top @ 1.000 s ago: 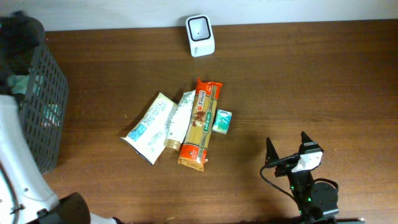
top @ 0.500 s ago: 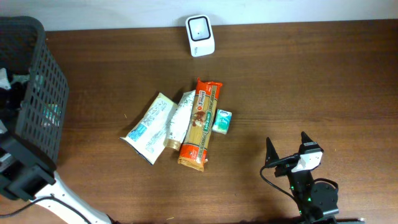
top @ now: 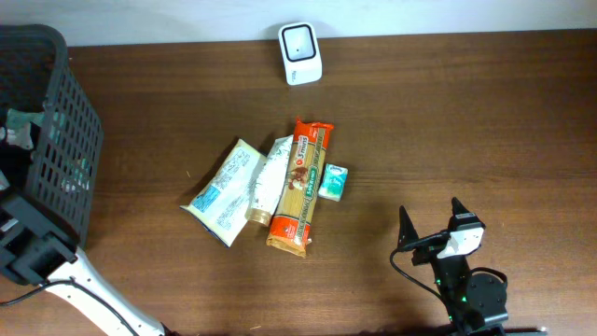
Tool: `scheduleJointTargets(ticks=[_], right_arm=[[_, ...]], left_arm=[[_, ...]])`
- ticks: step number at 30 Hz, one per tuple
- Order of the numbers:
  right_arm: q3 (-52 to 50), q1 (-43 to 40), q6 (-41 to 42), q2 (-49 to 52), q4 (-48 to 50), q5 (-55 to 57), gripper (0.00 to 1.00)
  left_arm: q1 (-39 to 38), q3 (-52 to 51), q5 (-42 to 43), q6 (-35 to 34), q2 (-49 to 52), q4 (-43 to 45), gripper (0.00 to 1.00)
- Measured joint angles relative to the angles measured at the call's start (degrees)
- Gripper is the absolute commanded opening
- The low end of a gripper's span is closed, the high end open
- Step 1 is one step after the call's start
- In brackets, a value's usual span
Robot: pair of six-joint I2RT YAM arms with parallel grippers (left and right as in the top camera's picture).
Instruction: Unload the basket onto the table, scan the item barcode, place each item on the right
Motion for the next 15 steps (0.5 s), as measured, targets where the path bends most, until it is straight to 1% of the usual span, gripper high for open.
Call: scheduleJointTargets(ticks=[1, 3, 4, 6, 7, 8, 9, 10, 12, 15], right_arm=[[0.0, 0.0, 0.02, 0.0, 0.0, 0.0, 0.99], [0.0, 0.0, 0.0, 0.0, 0.0, 0.0, 0.99], [0.0, 0.0, 0.0, 0.0, 0.0, 0.0, 0.99], [0.0, 0.0, 0.02, 0.0, 0.02, 0.0, 0.99], [0.0, 0.0, 0.02, 0.0, 0.0, -0.02, 0.99], [0.0, 0.0, 0.0, 0.0, 0.0, 0.0, 0.99], [0.0, 0.0, -0.02, 0.0, 0.0, 0.0, 0.99], [0.0, 0.0, -0.02, 0.0, 0.0, 0.0, 0.99], [0.0, 0.0, 0.0, 0.0, 0.0, 0.0, 0.99], [0.0, 0.0, 0.0, 0.0, 0.0, 0.0, 0.99]], left_arm=[[0.0, 2.84, -0.63, -0.2, 0.7, -2.84, 0.0], [-0.02, 13.38, -1.18, -1.33, 0.61, -8.13, 0.0], [0.0, 18.25, -1.25, -2.01, -1.14, -9.53, 0.0], [-0.02, 23.04, -1.01, -2.71, -6.19, -11.72, 0.0], [-0.02, 24.57, -0.83, -2.99, -9.97, -12.04, 0.0], [-0.13, 25.92, -0.39, -3.08, -15.89, -12.68, 0.0], [-0.33, 26.34, 0.02, -3.21, -19.45, -13.27, 0.0], [-1.55, 26.49, 0.76, -3.28, -25.35, -14.64, 0.0], [-5.09, 26.75, 1.38, -3.3, -29.94, -16.48, 0.0], [-13.51, 26.51, 1.9, -3.45, -31.3, -18.25, 0.0]])
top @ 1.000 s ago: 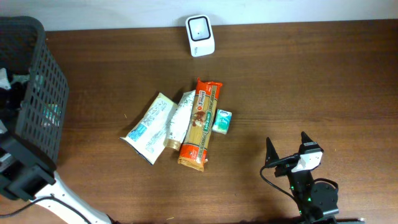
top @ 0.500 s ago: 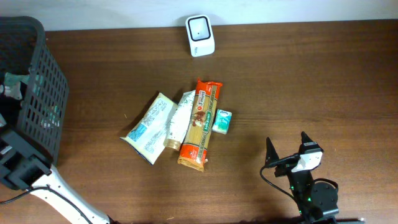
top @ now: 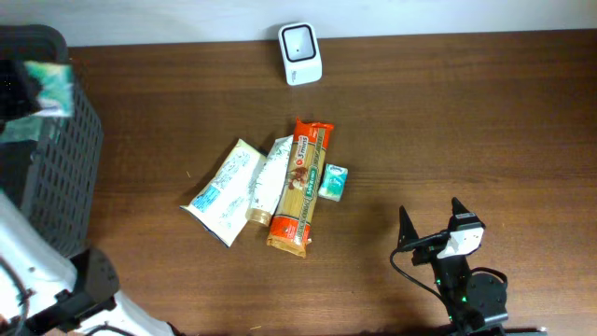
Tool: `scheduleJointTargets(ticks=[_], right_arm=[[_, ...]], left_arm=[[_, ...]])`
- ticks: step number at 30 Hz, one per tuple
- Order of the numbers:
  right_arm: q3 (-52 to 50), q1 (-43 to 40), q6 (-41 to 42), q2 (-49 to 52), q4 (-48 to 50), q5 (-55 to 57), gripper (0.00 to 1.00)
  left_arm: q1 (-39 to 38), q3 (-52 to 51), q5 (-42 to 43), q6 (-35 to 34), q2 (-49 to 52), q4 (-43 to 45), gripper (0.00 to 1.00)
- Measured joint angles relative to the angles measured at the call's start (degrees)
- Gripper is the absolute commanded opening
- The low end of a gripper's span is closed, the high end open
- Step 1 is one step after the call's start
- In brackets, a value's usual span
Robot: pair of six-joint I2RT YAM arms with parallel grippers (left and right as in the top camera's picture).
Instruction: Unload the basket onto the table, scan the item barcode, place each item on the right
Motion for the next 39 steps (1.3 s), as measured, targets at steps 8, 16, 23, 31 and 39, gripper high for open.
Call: scheduleJointTargets(ticks=[8, 16, 23, 31, 39], right_arm=[[0.0, 0.0, 0.02, 0.02, 0.0, 0.0, 0.99], [0.0, 0.0, 0.04, 0.0, 0.0, 0.0, 0.99], [0.0, 0.0, 0.04, 0.0, 0.0, 0.0, 0.99], [0.0, 0.0, 0.04, 0.0, 0.0, 0.0, 0.99], [0.0, 0.0, 0.0, 0.0, 0.0, 0.0, 0.99]], left_arm=[[-25.97, -24.87, 0.72, -0.02, 0.02, 3.74, 0.0], [-33.22, -61.75, 0.7, -8.09, 0.31, 30.51, 0.2], [-34.88, -63.58, 0.72, -9.27, 0.31, 31.8, 0.63], [-30.23, -30.18, -1.55, -7.61, 0.42, 22.99, 0.74], [-7.43, -4.07, -13.4, -6.86, -1.53, 23.3, 0.98]])
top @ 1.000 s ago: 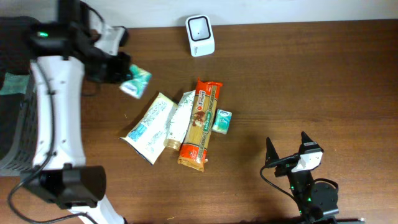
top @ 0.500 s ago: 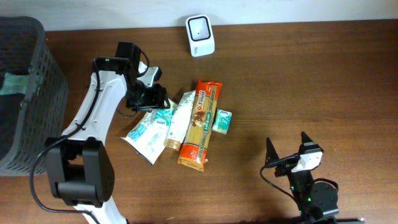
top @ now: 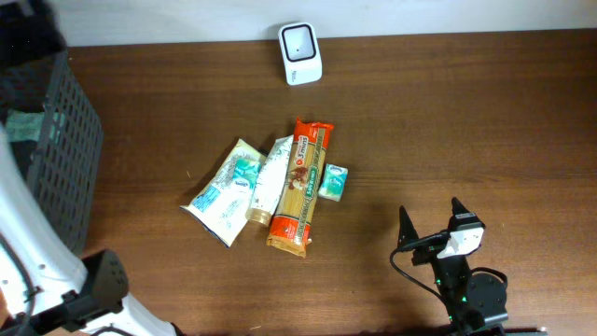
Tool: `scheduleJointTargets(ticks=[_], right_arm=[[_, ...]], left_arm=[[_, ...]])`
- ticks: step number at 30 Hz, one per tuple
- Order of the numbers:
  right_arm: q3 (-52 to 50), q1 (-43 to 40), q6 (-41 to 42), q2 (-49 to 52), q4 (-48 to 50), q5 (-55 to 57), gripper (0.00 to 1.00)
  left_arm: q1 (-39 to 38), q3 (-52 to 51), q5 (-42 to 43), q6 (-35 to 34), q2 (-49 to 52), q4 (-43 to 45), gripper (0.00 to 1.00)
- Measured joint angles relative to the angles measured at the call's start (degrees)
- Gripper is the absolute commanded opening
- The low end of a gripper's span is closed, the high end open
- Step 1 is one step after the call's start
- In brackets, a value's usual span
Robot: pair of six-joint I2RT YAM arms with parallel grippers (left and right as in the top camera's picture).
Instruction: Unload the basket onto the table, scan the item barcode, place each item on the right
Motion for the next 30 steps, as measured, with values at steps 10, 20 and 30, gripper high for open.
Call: scheduleJointTargets(ticks=[10, 20, 30], right_arm=[[0.0, 0.0, 0.0, 0.0, 0.02, -0.02, 0.99], [0.0, 0.0, 0.02, 0.0, 0.0, 0.0, 0.99], [0.0, 0.0, 0.0, 0.0, 0.0, 0.0, 0.99]], left_arm=[[17.55, 0.0, 0.83, -2.19, 18.99, -1.16, 0.9], [17.51, -0.04, 1.44, -2.19, 35.58, 3.5, 0.9], [17.07, -0.07, 1.4, -2.19, 40.26, 6.58, 0.88]])
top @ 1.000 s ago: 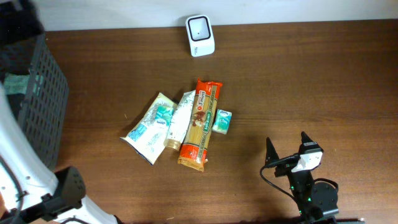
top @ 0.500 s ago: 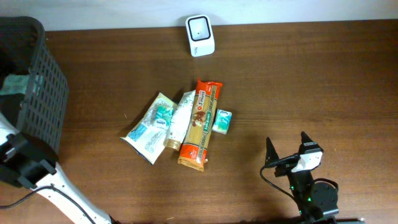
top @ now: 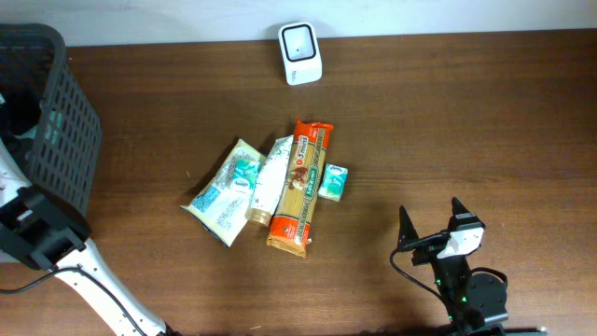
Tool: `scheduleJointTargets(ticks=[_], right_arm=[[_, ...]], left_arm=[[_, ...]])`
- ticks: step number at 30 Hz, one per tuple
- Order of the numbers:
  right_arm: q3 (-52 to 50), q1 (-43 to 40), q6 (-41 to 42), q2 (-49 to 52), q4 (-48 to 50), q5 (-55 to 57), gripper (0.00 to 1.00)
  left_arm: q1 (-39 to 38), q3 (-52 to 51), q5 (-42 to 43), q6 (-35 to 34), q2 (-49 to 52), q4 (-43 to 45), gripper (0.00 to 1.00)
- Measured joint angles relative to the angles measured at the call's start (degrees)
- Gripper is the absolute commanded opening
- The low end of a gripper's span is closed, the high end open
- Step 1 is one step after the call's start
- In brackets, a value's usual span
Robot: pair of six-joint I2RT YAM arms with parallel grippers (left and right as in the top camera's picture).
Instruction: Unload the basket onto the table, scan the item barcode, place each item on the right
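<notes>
The white barcode scanner [top: 300, 53] stands at the table's back edge. Mid-table lies a heap of items: a white-and-blue pouch [top: 220, 196] with a small teal packet [top: 245, 173] on top of it, a white tube [top: 268, 183], an orange pasta pack [top: 301, 185] and another teal packet [top: 332, 181]. My left arm [top: 37, 233] reaches up from the lower left into the black basket [top: 65, 140]; its fingers are hidden there. My right gripper [top: 431, 222] rests open and empty near the front right.
The basket fills the far left edge, with something pale showing inside it. The heap lies between the basket and my right arm's base [top: 471, 294].
My left arm, which was raised at the far left edge, now sits lower with its end down in the basket. The heap, the scanner and the right gripper are unchanged.
At first my left arm's end was down in the basket. Then it was up over the basket's rim with a teal packet in it. After that a teal packet lay on the white-and-blue pouch in the heap. Now the arm is in the basket again.
</notes>
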Motion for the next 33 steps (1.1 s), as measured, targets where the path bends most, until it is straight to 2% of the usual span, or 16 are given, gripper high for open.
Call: scheduleJointTargets(ticks=[2, 4, 5, 6, 8, 9, 14, 15, 16, 18, 20, 23, 25, 29, 31, 33], right_arm=[[0.0, 0.0, 0.0, 0.0, 0.0, 0.0, 0.99], [0.0, 0.0, 0.02, 0.0, 0.0, 0.0, 0.99], [0.0, 0.0, 0.0, 0.0, 0.0, -0.02, 0.99], [0.0, 0.0, 0.0, 0.0, 0.0, 0.0, 0.99], [0.0, 0.0, 0.04, 0.0, 0.02, 0.0, 0.99], [0.0, 0.0, 0.02, 0.0, 0.02, 0.0, 0.99], [0.0, 0.0, 0.04, 0.0, 0.0, 0.0, 0.99], [0.0, 0.0, -0.02, 0.0, 0.02, -0.02, 0.99], [0.0, 0.0, 0.0, 0.0, 0.02, 0.0, 0.99], [0.0, 0.0, 0.04, 0.0, 0.02, 0.0, 0.99], [0.0, 0.0, 0.02, 0.0, 0.02, 0.0, 0.99], [0.0, 0.0, 0.02, 0.0, 0.0, 0.0, 0.99], [0.0, 0.0, 0.0, 0.0, 0.02, 0.0, 0.99], [0.0, 0.0, 0.0, 0.0, 0.0, 0.0, 0.99], [0.0, 0.0, 0.02, 0.0, 0.0, 0.0, 0.99], [0.0, 0.0, 0.02, 0.0, 0.0, 0.0, 0.99]], left_arm=[[-0.04, 0.02, 0.0, 0.0, 0.48, 0.17, 0.84], [-0.04, 0.02, -0.02, -0.07, 3.1, 0.17, 0.74], [-0.07, -0.35, -0.2, -0.15, 4.02, -0.44, 0.66], [-0.04, -0.09, -0.2, -0.22, 4.0, 0.2, 0.53], [-0.04, -0.07, -0.22, -0.44, 4.17, 0.22, 0.01], [-0.04, 0.0, -0.2, -0.68, 4.17, 0.24, 0.0], [-0.04, 2.14, -0.2, -0.66, 4.61, -2.82, 0.0], [-0.04, 2.93, -0.17, -0.72, 4.61, -3.69, 0.03], [-0.04, 4.44, -0.02, -1.66, 4.61, -5.01, 0.19], [-0.04, 6.29, 0.9, -2.6, 3.43, -5.79, 0.77], [-0.04, 7.3, 2.23, -3.1, -2.78, -6.12, 0.86], [0.17, 10.29, 3.56, -9.03, -13.81, -5.92, 0.86], [1.46, 9.68, 3.69, -16.0, -15.1, -5.44, 0.84], [2.34, -3.89, 2.38, -21.99, -13.81, 2.51, 0.63], [2.32, -13.79, 1.79, -22.73, -13.64, 10.71, 0.63], [2.25, -22.69, 1.11, -21.84, -13.6, 17.33, 0.67]])
